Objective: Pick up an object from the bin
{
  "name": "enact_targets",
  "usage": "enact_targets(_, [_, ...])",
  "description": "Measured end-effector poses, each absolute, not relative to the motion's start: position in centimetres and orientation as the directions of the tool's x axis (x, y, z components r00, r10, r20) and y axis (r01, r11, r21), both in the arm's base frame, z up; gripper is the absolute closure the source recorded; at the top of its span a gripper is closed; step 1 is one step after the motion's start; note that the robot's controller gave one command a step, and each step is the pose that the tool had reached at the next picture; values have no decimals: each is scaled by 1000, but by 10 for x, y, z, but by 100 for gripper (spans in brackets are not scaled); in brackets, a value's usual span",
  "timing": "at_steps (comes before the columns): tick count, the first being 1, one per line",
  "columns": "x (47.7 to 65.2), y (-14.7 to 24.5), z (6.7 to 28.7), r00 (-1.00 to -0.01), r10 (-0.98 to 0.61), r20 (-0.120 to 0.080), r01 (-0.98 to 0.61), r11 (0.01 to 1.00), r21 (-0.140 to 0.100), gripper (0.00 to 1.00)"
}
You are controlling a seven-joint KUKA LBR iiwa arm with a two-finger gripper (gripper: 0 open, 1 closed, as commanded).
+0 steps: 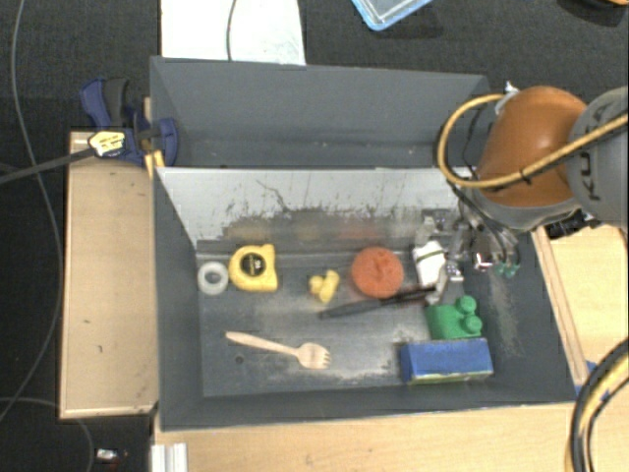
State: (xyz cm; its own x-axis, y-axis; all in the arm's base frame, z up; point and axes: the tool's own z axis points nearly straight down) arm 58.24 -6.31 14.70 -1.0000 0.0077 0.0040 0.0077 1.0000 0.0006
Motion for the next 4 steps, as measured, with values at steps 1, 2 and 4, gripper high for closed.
enact_targets(1, [584, -63, 151, -1000, 5, -3, 5, 1000, 0, 100])
enact_targets(2, [584, -63, 151, -1000, 3, -3, 3, 1000, 0, 0])
enact_targets(4, [592, -32, 101, -997, 79, -9, 79, 997, 1, 0])
